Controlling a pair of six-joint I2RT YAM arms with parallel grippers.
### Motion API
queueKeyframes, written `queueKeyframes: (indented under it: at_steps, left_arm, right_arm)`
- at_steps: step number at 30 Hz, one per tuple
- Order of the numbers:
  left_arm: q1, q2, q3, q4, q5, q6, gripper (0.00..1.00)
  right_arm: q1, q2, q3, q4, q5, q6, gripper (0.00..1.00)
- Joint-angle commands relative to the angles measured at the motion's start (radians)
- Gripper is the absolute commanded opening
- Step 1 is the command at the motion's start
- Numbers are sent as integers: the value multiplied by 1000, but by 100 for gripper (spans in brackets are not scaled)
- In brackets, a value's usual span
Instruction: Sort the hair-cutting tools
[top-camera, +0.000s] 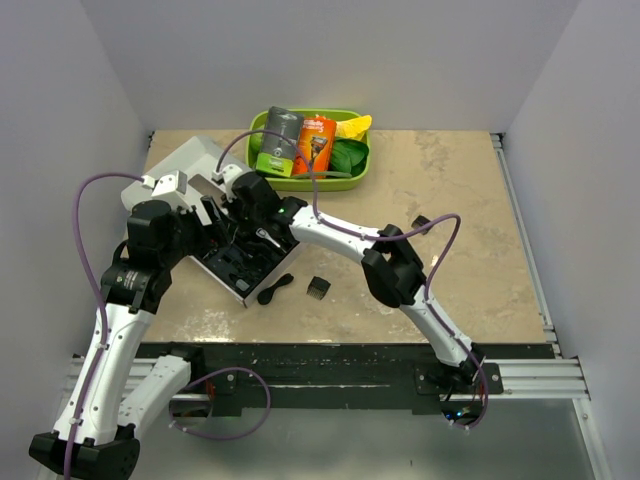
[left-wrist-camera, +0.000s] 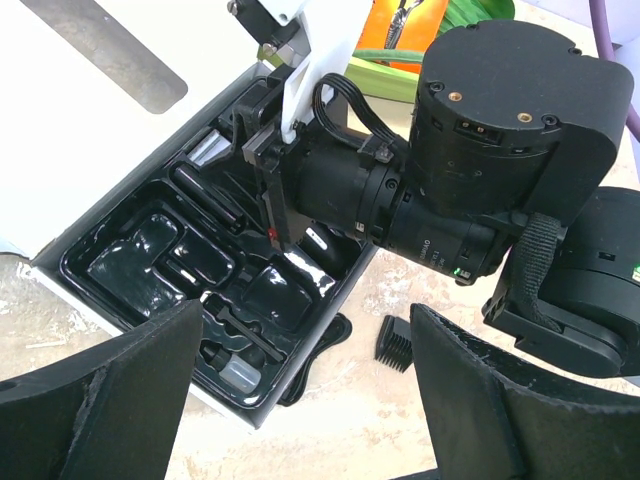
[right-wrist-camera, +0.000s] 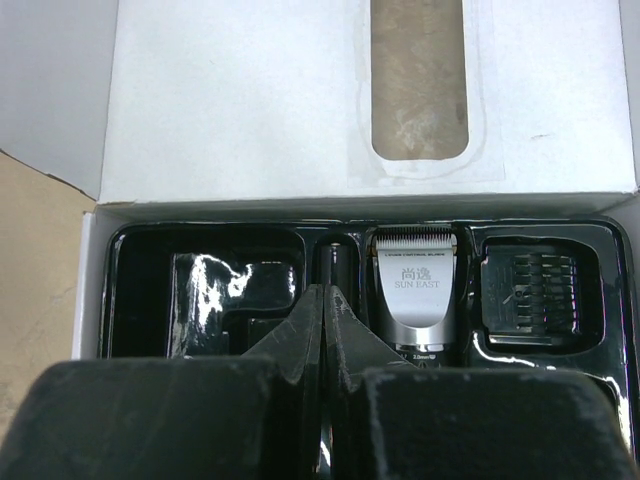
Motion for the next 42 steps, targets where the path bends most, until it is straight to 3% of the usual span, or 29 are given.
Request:
queueKeyframes:
  at_steps: [1, 42]
  left_arm:
    - [-6, -14, 33, 11, -7, 16, 89]
    - [-10, -15, 15, 18, -14, 20, 89]
  right_arm:
    - [6, 24, 46, 11, 3, 1, 0]
    - [14, 67, -31, 11, 21, 4, 0]
